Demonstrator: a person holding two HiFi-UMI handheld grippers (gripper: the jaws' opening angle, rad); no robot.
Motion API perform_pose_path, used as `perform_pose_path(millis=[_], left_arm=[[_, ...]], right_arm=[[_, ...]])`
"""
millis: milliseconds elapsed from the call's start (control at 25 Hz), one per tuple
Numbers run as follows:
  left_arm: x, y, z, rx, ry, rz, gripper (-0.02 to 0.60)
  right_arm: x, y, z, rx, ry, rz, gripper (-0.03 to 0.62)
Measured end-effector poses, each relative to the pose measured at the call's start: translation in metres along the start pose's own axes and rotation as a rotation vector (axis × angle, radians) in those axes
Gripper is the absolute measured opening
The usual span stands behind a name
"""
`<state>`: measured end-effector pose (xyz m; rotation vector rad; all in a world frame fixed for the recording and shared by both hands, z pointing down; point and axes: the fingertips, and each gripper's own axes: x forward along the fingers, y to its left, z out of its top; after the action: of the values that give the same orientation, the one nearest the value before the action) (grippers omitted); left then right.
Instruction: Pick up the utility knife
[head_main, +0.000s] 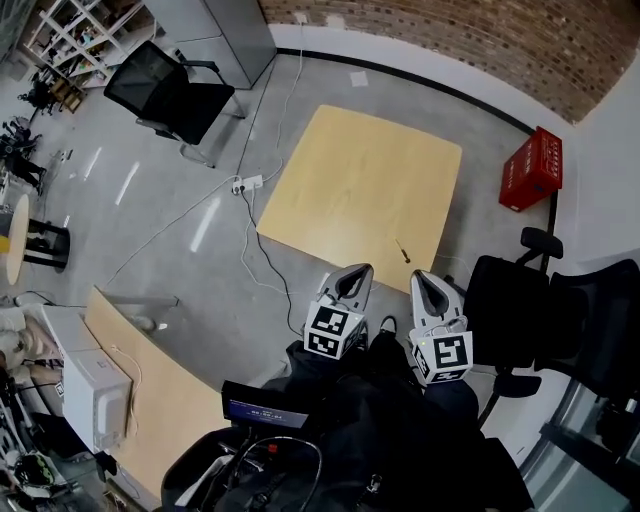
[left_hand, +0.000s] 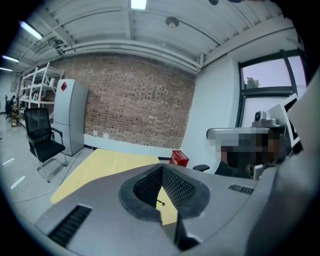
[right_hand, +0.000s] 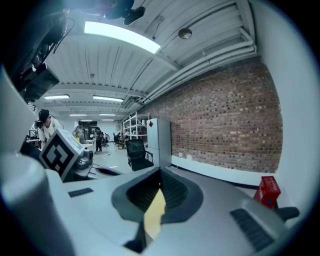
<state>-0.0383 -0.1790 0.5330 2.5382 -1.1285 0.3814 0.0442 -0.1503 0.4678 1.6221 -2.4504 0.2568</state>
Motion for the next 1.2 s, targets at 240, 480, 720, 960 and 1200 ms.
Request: perform_pose_path(millis=[240,480,720,960,1200], left_arm=[[0.015,0.006,-0.022,-0.015,0.050,0.047,0.002],[0.027,0.003,-0.049,-0.051,0.096,0.073,0.002],[0.047,0.010,-0.084,-0.052,0.165,0.095,0.002],[0.056,0.017,-0.119,-0.065,0.237,0.109,0.002],[0.062,0.023,-0.147,-0.122,0.277,0.115,0.002]], right_arm=[[0.010,-0.013,-0.033,0.032,0.062,0.034,0.006],[0.016,-0.026,-0.072,0.070,0.149,0.053,0.006],[0.033,-0.037,-0.123,0.095,0.244,0.072,0.006],[0.050,-0.040,-0.162,0.119,0.325,0.079,0.006],[0.068,-0.046,-0.201,0.115,0.410,0.089,0.006]])
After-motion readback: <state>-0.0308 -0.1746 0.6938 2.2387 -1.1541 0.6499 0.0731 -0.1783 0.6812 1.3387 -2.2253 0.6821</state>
